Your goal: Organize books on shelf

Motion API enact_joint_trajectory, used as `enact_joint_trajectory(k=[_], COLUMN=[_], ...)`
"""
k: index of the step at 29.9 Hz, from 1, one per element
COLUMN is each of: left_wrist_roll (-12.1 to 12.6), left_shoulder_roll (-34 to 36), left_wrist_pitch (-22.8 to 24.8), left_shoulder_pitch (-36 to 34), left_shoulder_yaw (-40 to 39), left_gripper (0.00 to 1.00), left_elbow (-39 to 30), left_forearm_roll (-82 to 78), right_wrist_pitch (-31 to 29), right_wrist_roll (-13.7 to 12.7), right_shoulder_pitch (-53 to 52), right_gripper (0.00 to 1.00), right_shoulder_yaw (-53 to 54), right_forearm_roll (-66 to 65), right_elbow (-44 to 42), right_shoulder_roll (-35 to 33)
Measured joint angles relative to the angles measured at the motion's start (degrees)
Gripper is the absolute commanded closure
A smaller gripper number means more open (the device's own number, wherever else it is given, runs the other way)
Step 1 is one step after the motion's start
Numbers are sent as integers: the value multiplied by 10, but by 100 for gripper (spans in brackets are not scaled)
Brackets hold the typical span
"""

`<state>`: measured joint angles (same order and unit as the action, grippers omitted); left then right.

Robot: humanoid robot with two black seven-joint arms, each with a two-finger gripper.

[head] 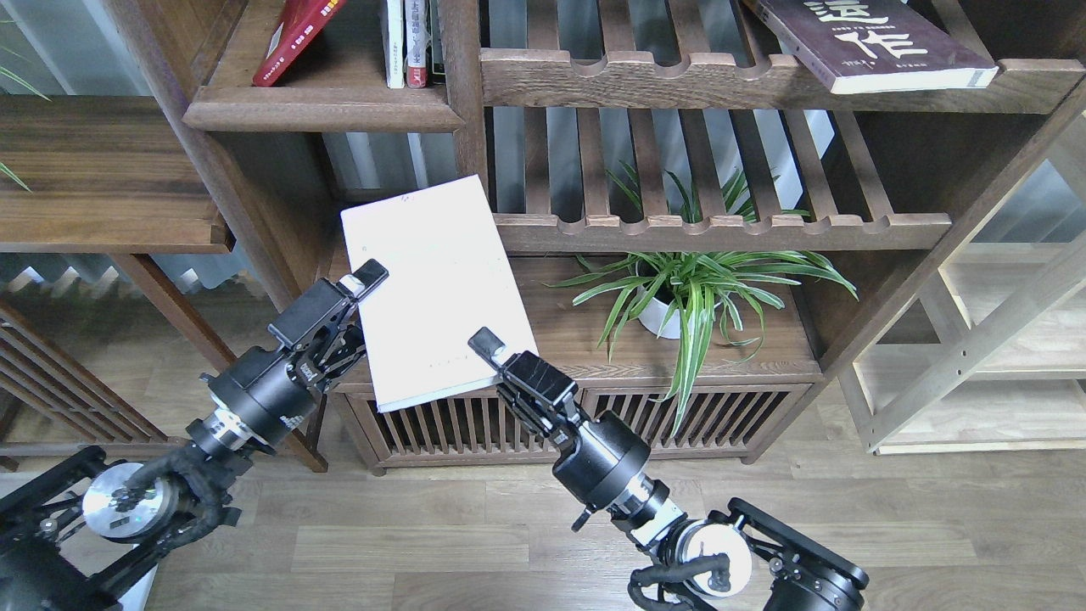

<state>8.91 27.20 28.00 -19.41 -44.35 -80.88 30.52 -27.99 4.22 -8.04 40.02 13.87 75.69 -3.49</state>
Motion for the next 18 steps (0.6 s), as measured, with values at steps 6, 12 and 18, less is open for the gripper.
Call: enact_joint_trajectory(k=[6,12,18], left_wrist_roll=[44,56,57], left_shoulder_roll=[27,45,51], left_wrist_pitch=[0,0,0], left_shoulder_pitch=[4,5,5], left_shoulder_yaw=[20,40,51], left_gripper=[14,14,22], left_elbow=[-9,-9,-9], left_forearm_roll=[34,38,39], right_wrist_pitch=[0,0,0], right_wrist_roll=[-7,-15,-23], right_shoulder_pitch=[7,11,19], right_gripper=[99,99,99], right_shoulder_yaw=[-5,-14,-30], right_forearm_roll=[-10,-14,-22], right_elbow=[-5,-10,-10], right_shoulder_roll=[1,1,4])
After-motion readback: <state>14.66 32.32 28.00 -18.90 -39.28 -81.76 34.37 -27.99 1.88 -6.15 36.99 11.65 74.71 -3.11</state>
